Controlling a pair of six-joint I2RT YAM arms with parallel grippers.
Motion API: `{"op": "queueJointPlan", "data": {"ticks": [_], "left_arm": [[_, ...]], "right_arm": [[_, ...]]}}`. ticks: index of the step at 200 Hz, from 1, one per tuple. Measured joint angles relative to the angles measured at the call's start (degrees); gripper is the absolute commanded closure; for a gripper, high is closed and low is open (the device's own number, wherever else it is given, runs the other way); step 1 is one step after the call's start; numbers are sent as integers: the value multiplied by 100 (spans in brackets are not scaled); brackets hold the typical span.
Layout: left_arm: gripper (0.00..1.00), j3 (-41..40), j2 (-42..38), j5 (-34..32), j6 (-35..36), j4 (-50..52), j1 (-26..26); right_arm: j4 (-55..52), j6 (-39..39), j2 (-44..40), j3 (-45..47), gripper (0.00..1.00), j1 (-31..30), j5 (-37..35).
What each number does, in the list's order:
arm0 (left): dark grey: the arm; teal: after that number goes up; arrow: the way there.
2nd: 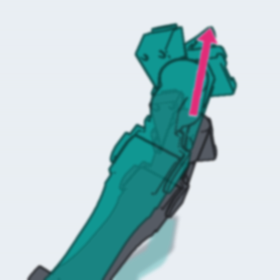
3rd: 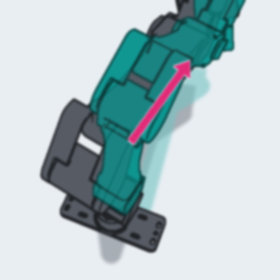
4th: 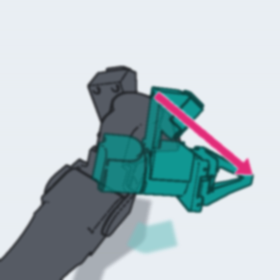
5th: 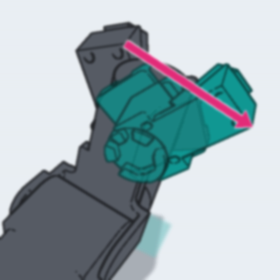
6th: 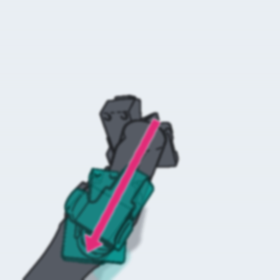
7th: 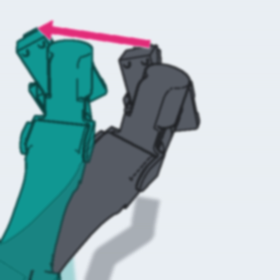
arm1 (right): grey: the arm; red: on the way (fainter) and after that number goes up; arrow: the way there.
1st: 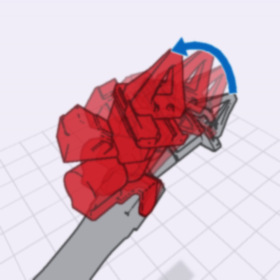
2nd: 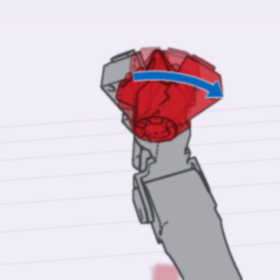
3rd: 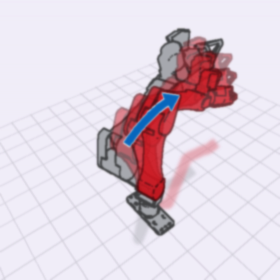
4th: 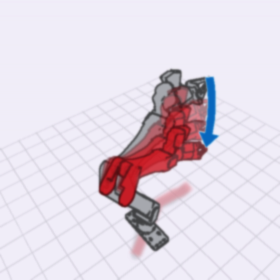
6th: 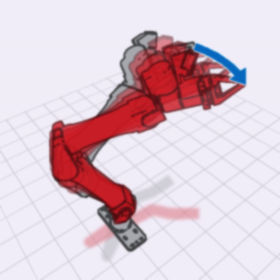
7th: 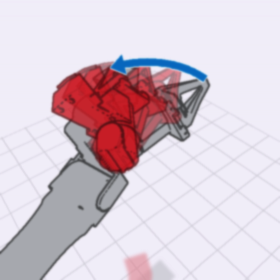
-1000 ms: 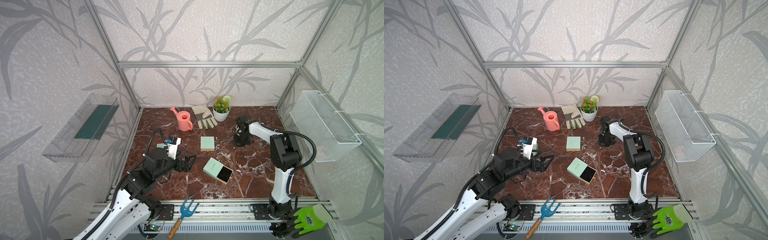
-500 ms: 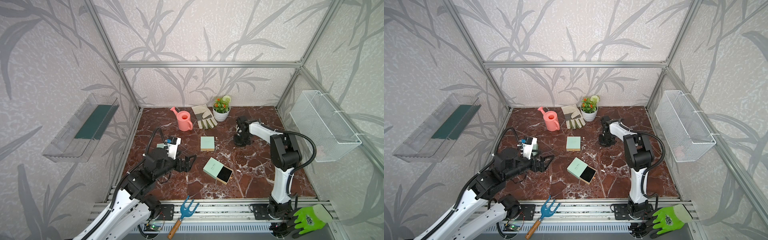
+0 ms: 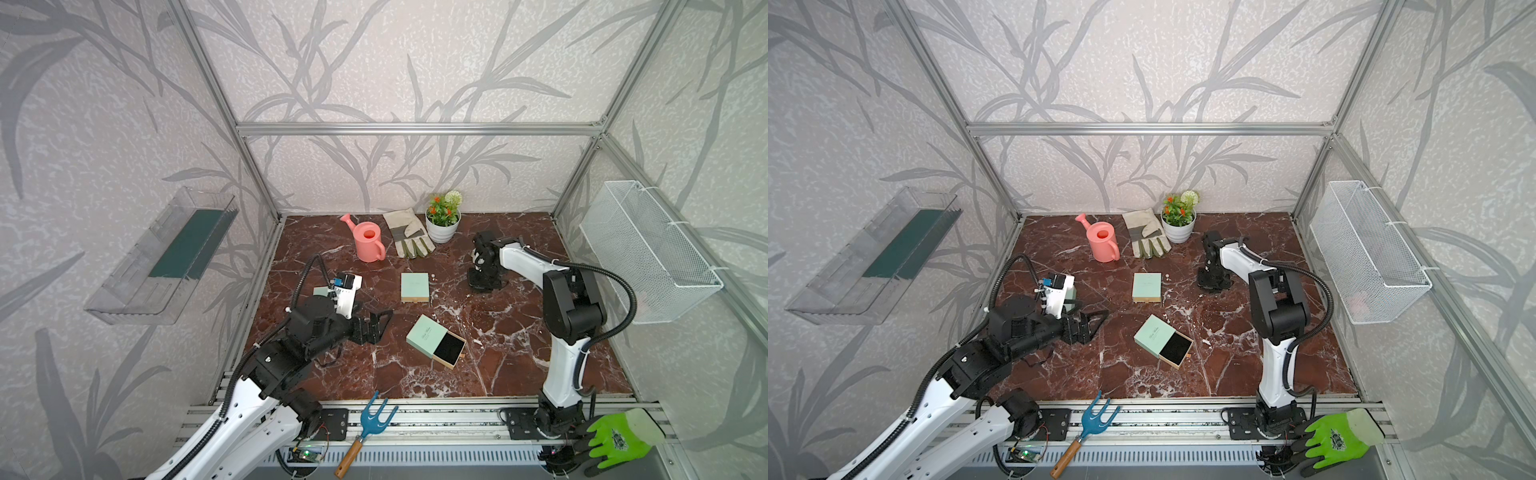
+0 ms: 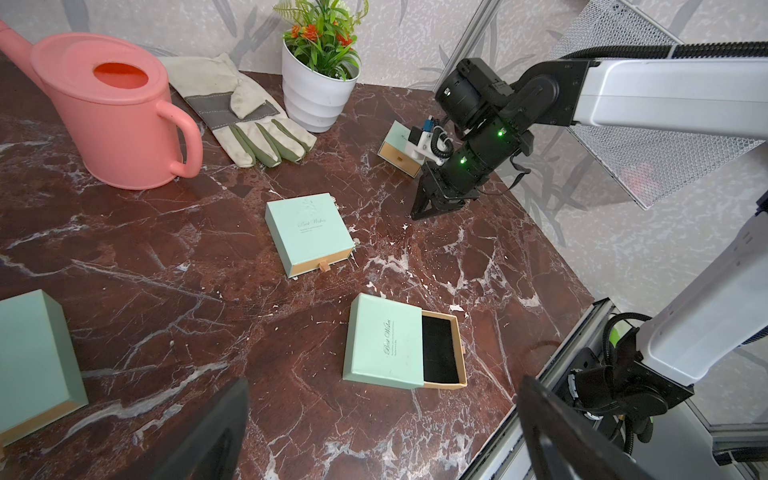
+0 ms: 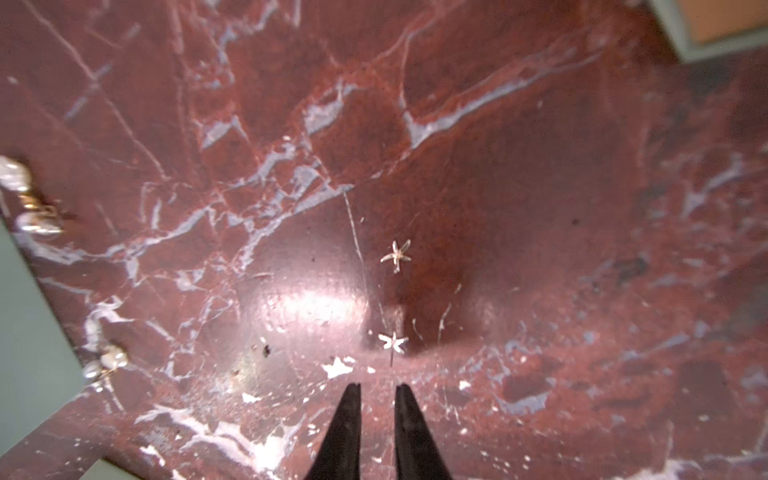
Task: Take out the earrings from the drawer-style jewelry box
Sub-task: Place the earring at the center of the board, then close the drawer of the jewelry box.
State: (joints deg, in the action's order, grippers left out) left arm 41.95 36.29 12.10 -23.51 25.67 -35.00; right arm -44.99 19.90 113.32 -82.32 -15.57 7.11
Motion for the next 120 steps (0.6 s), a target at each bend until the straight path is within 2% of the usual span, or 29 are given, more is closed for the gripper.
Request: {"op": "queueJointPlan", "data": {"ticks": [43,84,120], "left_arm": [[1,0,131,-2,0,2,0],[1,17,573,-11,-118,35,0],[2,319,1891,199,-586,-20,4]], "right_arm": [[63,44,-1169,492,75,0,170],[466,264,-2800,2033,77,-125,398],[791,535,-4127,3565,80,-1021,238]]}}
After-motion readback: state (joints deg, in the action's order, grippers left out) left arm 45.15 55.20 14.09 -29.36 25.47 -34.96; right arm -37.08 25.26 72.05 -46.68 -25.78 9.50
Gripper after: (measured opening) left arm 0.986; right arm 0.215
